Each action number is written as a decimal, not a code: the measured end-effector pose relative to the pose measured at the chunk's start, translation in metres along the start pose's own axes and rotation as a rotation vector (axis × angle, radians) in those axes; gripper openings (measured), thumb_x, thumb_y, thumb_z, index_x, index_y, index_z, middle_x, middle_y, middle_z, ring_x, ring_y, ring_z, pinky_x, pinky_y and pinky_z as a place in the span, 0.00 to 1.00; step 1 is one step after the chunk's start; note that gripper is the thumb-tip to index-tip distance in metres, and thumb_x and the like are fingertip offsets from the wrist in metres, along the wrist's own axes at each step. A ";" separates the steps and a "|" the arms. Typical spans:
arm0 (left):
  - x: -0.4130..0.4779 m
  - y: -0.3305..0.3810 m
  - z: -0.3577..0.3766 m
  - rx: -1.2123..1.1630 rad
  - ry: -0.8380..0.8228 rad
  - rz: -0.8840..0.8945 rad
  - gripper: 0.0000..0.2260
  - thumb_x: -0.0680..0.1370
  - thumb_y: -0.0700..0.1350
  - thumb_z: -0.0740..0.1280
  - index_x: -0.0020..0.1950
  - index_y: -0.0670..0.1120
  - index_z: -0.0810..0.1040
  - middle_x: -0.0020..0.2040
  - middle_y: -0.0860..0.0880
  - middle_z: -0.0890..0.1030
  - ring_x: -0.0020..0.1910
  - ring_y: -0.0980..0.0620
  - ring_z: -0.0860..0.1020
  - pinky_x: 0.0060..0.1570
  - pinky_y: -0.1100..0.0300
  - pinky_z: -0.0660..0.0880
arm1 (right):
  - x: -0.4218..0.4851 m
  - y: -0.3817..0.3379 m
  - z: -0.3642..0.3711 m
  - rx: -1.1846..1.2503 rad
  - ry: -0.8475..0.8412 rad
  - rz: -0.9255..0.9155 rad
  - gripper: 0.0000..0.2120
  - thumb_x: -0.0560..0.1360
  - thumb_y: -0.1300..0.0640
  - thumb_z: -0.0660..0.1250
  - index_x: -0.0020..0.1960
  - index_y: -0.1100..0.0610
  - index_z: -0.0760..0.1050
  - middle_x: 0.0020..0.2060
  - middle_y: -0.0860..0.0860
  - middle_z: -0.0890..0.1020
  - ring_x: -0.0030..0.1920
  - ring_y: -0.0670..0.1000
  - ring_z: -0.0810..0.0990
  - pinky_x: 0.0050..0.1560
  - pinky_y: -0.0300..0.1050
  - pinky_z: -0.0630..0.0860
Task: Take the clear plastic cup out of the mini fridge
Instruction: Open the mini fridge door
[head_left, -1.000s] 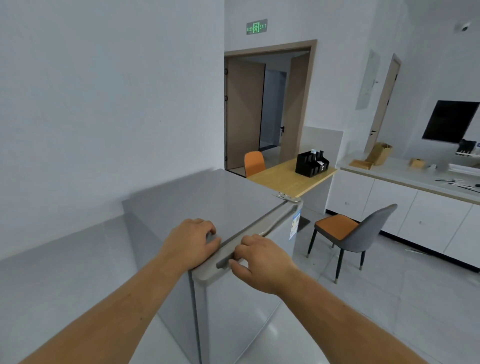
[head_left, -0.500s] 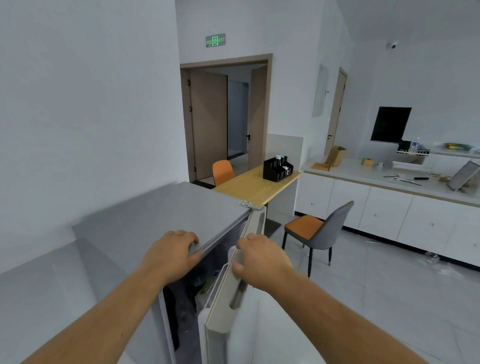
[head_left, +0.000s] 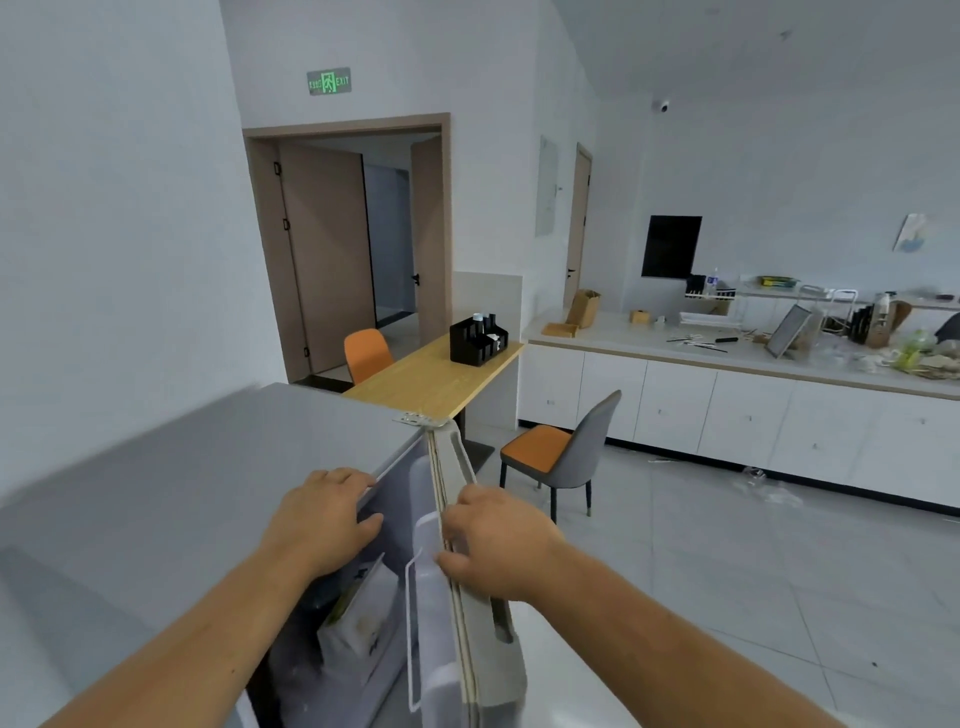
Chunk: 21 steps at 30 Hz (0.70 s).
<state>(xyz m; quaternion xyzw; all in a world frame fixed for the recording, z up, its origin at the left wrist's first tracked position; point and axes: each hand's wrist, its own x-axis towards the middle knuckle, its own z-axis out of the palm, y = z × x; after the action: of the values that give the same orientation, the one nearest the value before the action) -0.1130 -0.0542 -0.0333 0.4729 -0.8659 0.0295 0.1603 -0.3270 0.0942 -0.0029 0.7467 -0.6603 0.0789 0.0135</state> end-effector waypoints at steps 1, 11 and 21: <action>0.002 0.000 0.000 0.002 -0.005 0.002 0.25 0.75 0.64 0.63 0.70 0.57 0.73 0.68 0.56 0.77 0.64 0.50 0.73 0.60 0.51 0.74 | 0.001 0.002 0.000 -0.013 0.012 0.026 0.17 0.78 0.42 0.63 0.60 0.51 0.76 0.52 0.52 0.75 0.52 0.54 0.76 0.46 0.51 0.78; 0.009 0.004 0.005 0.039 -0.008 0.033 0.25 0.76 0.63 0.62 0.71 0.57 0.73 0.71 0.56 0.74 0.68 0.50 0.72 0.64 0.50 0.73 | 0.004 0.045 -0.002 -0.117 -0.043 0.352 0.16 0.75 0.65 0.66 0.63 0.59 0.73 0.58 0.57 0.73 0.58 0.61 0.74 0.44 0.55 0.75; 0.011 0.004 0.007 0.057 0.004 0.034 0.24 0.76 0.61 0.66 0.69 0.56 0.76 0.72 0.54 0.74 0.67 0.48 0.72 0.62 0.49 0.73 | -0.006 0.105 0.006 -0.107 -0.106 0.435 0.32 0.75 0.57 0.64 0.79 0.52 0.61 0.76 0.55 0.64 0.77 0.64 0.60 0.76 0.69 0.56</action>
<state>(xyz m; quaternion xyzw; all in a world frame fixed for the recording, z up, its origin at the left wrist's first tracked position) -0.1234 -0.0621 -0.0364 0.4624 -0.8723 0.0580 0.1480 -0.4308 0.0860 -0.0181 0.5880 -0.8088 0.0052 0.0010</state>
